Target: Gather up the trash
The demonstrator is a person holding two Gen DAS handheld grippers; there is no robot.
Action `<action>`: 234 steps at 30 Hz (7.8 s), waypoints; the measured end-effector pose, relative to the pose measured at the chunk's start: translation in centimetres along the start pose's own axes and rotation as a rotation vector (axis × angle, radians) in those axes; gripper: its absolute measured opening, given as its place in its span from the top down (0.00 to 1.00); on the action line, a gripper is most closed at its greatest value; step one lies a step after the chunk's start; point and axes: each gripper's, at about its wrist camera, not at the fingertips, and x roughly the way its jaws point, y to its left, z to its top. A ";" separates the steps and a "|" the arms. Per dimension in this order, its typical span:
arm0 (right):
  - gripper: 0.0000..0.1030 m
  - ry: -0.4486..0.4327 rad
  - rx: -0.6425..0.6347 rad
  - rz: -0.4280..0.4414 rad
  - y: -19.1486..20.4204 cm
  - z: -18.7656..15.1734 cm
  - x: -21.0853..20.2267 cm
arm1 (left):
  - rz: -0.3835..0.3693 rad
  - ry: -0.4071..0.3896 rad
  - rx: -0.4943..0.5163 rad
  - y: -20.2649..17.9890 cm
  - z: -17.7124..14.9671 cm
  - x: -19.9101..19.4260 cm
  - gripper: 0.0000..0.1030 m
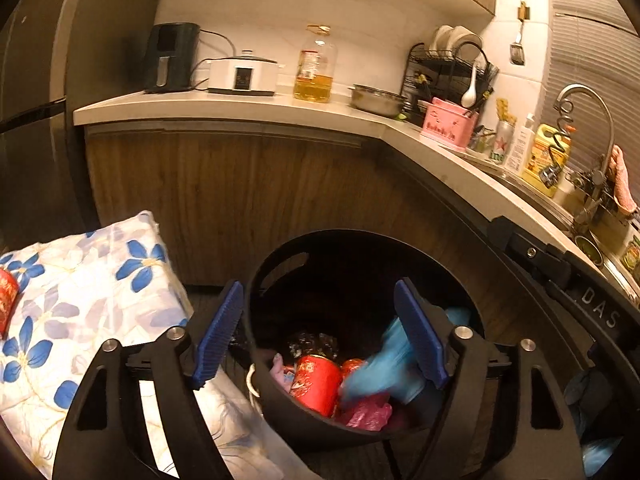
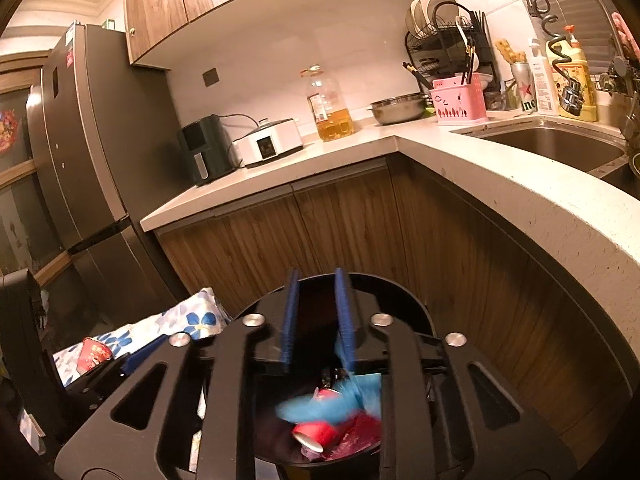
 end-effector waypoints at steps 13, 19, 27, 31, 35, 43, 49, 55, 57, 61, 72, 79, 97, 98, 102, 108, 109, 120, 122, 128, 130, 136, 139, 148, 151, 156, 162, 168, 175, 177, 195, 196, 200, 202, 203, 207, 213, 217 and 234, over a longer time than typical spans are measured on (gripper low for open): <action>0.25 0.008 0.008 -0.014 1.2 -1.9 -1.3 | 0.200 -0.003 -0.109 4.8 -1.2 -3.5 0.09; 0.19 -0.007 -0.014 -0.005 3.0 -2.8 -2.9 | 0.286 -0.022 -0.136 6.6 -2.3 -5.9 0.08; 0.18 -0.010 -0.054 0.034 6.7 -4.9 -4.9 | 0.398 -0.063 -0.167 9.2 -4.0 -10.1 0.08; 0.18 0.004 -0.083 0.069 9.2 -6.2 -5.2 | 0.441 -0.080 -0.186 10.7 -4.9 -12.2 0.08; 0.18 0.018 -0.106 0.114 12.1 -7.6 -5.4 | 0.492 -0.091 -0.197 12.6 -5.8 -14.2 0.08; 0.18 0.066 -0.148 0.191 17.9 -10.7 -4.7 | 0.592 -0.094 -0.264 18.1 -7.9 -17.7 0.08; 0.18 0.103 -0.181 0.247 22.1 -12.6 -3.7 | 0.666 -0.099 -0.319 22.1 -9.3 -20.0 0.08; 0.18 0.130 -0.202 0.288 25.5 -14.0 -2.8 | 0.749 -0.110 -0.368 25.8 -10.3 -22.2 0.08; 0.18 0.138 -0.205 0.302 26.5 -14.4 -2.5 | 0.777 -0.115 -0.391 27.3 -10.6 -22.9 0.08; 0.18 0.148 -0.212 0.322 28.2 -15.0 -1.9 | 0.843 -0.128 -0.424 30.1 -10.9 -24.1 0.08; 0.18 0.152 -0.220 0.349 32.2 -15.7 0.2 | 0.992 -0.142 -0.535 38.5 -10.4 -24.9 0.08; 0.18 0.156 -0.219 0.353 33.8 -15.9 1.3 | 1.000 -0.086 -0.578 41.2 -10.7 -23.4 0.12; 0.18 0.203 -0.253 0.349 37.0 -17.8 3.8 | 0.883 -0.021 -0.646 43.0 -11.8 -22.1 0.64; 0.18 0.210 -0.252 0.346 37.2 -17.9 4.2 | 0.876 -0.024 -0.644 43.0 -11.8 -22.1 0.66; 0.18 0.219 -0.259 0.334 37.8 -18.2 5.1 | 0.840 -0.038 -0.615 41.7 -11.5 -22.1 0.66; 0.18 0.245 -0.259 0.313 38.9 -18.6 7.3 | 0.762 -0.067 -0.503 37.9 -9.6 -21.5 0.66; 0.18 0.254 -0.257 0.310 39.1 -18.7 7.8 | 0.756 -0.073 -0.494 37.6 -9.4 -21.5 0.66; 0.18 0.347 -0.239 0.294 41.3 -19.6 12.5 | 0.729 -0.077 -0.494 37.6 -9.4 -21.4 0.66; 0.18 0.363 -0.234 0.298 41.5 -19.7 13.1 | 0.725 -0.075 -0.499 37.8 -9.6 -21.4 0.66; 0.38 0.438 -0.214 0.297 41.6 -20.2 14.8 | 0.711 -0.063 -0.500 38.1 -9.7 -21.0 0.65; 0.38 0.436 -0.206 0.305 41.5 -20.2 14.8 | 0.708 -0.061 -0.498 38.2 -9.7 -20.9 0.65; 0.42 0.415 -0.218 0.324 41.3 -20.0 13.9 | 0.708 -0.051 -0.494 38.2 -9.9 -20.7 0.65; 0.42 0.393 -0.226 0.339 40.7 -19.4 12.7 | 0.711 -0.050 -0.488 37.9 -9.8 -20.7 0.65; 0.42 0.320 -0.189 0.389 36.0 -16.6 7.5 | 0.697 -0.069 -0.427 35.1 -8.4 -20.5 0.65; 0.42 0.288 -0.172 0.392 34.0 -15.5 5.8 | 0.677 -0.081 -0.402 33.4 -7.5 -20.1 0.65; 0.42 0.248 -0.145 0.381 30.2 -13.6 3.5 | 0.625 -0.092 -0.349 29.5 -6.0 -18.8 0.65; 0.42 0.192 -0.114 0.335 25.3 -11.2 1.5 | 0.545 -0.091 -0.292 24.6 -4.7 -16.6 0.65; 0.42 0.129 -0.067 0.259 19.4 -8.7 0.0 | 0.454 -0.089 -0.227 19.3 -3.5 -14.1 0.65; 0.42 0.047 -0.005 0.140 11.6 -5.9 -1.6 | 0.311 -0.092 -0.117 11.4 -1.7 -10.6 0.65; 0.42 0.033 0.017 0.104 9.4 -5.3 -1.8 | 0.270 -0.087 -0.090 9.3 -1.4 -9.5 0.65; 0.40 0.019 0.089 -0.035 -0.6 -3.9 -1.4 | 0.036 -0.012 0.058 -0.9 -0.9 -1.5 0.62; 0.40 0.021 0.091 -0.037 -0.7 -3.9 -1.3 | 0.035 -0.009 0.060 -0.9 -0.8 -1.3 0.62; 0.39 0.027 0.102 -0.044 -1.3 -3.8 -0.7 | 0.026 0.008 0.073 -0.7 -1.0 -0.5 0.46; 0.39 0.032 0.100 -0.049 -1.4 -3.8 -0.4 | 0.026 0.012 0.081 -0.7 -1.2 -0.3 0.41; 0.38 0.036 0.100 -0.051 -1.5 -3.9 -0.3 | 0.030 0.014 0.084 -0.7 -1.3 -0.3 0.40; 0.35 0.054 0.102 -0.056 -1.7 -3.9 0.2 | 0.056 0.016 0.060 0.7 -1.8 -0.8 0.32; 0.26 0.043 0.068 -0.072 -0.6 -4.0 -0.7 | 0.144 -0.021 0.023 2.7 -2.4 -3.4 0.17; 0.16 0.029 -0.011 -0.077 1.9 -4.4 -2.3 | 0.237 -0.057 0.025 3.8 -3.0 -5.9 0.14; 0.05 0.044 -0.193 -0.043 12.3 -8.4 -11.3 | 0.459 -0.097 -0.051 9.8 -7.1 -18.9 0.07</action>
